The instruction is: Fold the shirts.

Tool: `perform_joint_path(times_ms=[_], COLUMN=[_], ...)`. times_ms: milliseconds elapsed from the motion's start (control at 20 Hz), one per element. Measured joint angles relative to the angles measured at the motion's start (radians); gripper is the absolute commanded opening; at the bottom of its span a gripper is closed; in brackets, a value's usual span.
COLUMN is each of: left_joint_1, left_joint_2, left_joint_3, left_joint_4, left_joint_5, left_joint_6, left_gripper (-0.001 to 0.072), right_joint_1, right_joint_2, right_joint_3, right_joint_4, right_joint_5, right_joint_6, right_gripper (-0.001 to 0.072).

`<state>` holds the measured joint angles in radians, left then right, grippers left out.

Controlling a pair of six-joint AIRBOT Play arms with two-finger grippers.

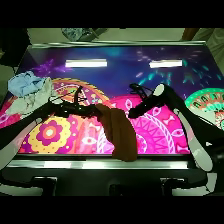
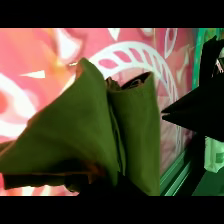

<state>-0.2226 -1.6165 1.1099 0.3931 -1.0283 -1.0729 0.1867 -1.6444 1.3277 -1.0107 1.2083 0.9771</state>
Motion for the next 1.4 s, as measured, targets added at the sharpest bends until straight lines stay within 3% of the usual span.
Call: perform_joint_path(times_ms=[250, 300, 350, 400, 450, 750, 950, 1100, 1400], left_joint_1=[0.001, -0.003, -0.006, -0.008, -0.006, 0.083, 0.22, 0.355, 0.517], left_joint_2=[0.004, 0.004, 0.004, 0.004, 0.004, 0.085, 0.27, 0.439, 0.734], left_joint_3=[-0.001, -0.001, -0.002, -0.002, -0.002, 0.027, 0.101, 0.147, 0.176], left_joint_4=[0.023, 0.024, 0.029, 0.031, 0.031, 0.038, 0.038, 0.037, 0.048], left_joint_5=[-0.013, -0.014, -0.017, -0.018, -0.018, -0.045, -0.054, -0.059, -0.068], left_joint_6=[0.002, 0.002, 0.003, 0.003, 0.003, 0.002, -0.006, -0.062, -0.166], left_gripper=[0.003, 0.0031, 0.003, 0.003, 0.003, 0.0028, 0.0029, 0.0029, 0.0029], right_joint_1=[0.002, 0.002, 0.003, 0.004, 0.005, -0.056, -0.197, -0.304, -0.382], right_joint_2=[-0.059, -0.076, -0.093, -0.109, -0.121, -0.016, 0.275, 0.539, 0.936], right_joint_3=[0.002, 0.002, 0.002, 0.002, 0.002, 0.005, 0.007, 0.007, 0.008], right_joint_4=[-0.014, 0.011, 0.045, 0.077, 0.098, 0.15, 0.15, 0.093, -0.153], right_joint_5=[0.066, 0.069, 0.071, 0.073, 0.072, 0.045, -0.046, -0.106, -0.038], right_joint_6=[0.037, 0.037, 0.037, 0.036, 0.035, -0.026, -0.061, -0.078, -0.004], right_gripper=[0.063, 0.059, 0.0373, 0.0095, 0.0043, 0.0042, 0.0043, 0.0043, 0.0044])
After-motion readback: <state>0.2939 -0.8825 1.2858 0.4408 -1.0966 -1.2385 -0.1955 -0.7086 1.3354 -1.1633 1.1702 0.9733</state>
